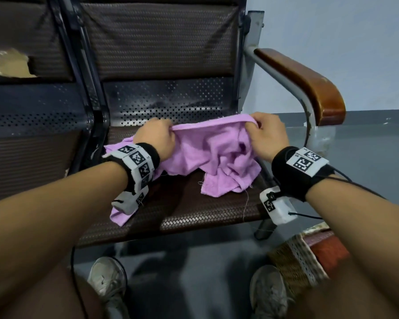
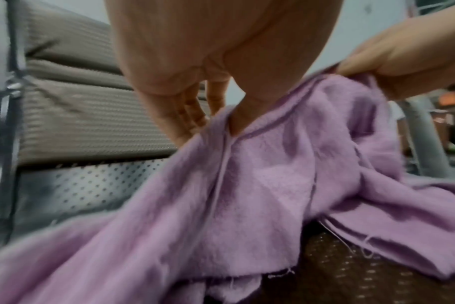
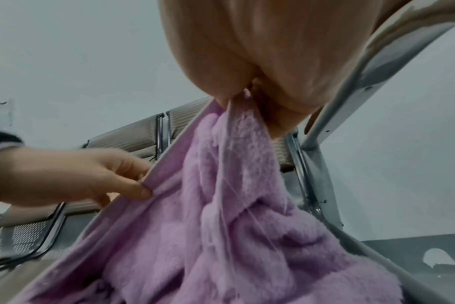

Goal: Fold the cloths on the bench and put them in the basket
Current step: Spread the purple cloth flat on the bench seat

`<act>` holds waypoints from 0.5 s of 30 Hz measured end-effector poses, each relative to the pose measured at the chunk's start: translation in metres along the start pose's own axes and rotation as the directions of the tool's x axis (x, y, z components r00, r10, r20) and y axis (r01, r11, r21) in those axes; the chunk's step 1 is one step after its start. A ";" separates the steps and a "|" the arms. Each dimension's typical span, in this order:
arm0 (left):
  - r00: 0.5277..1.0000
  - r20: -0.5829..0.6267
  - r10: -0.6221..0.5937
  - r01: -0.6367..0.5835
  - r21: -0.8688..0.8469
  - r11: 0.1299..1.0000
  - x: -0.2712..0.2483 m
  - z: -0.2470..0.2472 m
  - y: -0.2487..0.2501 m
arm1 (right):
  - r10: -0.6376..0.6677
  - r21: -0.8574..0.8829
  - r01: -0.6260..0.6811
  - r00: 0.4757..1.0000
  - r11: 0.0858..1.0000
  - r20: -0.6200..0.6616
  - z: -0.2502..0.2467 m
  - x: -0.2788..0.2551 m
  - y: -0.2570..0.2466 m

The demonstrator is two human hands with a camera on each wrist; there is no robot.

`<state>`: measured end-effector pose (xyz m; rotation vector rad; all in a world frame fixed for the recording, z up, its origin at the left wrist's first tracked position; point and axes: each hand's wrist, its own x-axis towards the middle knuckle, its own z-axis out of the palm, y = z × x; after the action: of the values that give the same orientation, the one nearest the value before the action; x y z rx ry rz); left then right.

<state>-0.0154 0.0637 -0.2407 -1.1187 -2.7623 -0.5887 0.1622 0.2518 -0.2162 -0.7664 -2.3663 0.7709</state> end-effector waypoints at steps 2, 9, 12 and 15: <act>0.997 -0.066 -0.037 0.037 0.007 0.999 0.001 -0.003 -0.003 | 0.020 0.016 -0.019 1.000 1.000 -0.013 -0.004 0.001 0.002; 0.992 0.043 -0.120 0.121 -0.604 0.788 0.011 -0.007 0.041 | -0.194 0.255 0.140 0.961 0.957 0.198 -0.003 -0.019 -0.015; 0.957 0.181 -0.228 0.273 -0.832 0.484 0.009 -0.012 0.063 | -0.336 0.209 0.284 0.897 0.936 0.288 0.000 -0.026 -0.025; 0.902 0.275 -0.333 0.379 -0.874 0.305 0.011 -0.023 0.075 | -0.269 0.025 0.303 0.801 0.953 0.535 0.003 -0.030 -0.027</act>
<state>0.0270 0.1105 -0.1935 -0.4753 -2.6102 -2.4138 0.1723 0.2128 -0.2101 -0.2015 -2.9236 0.8632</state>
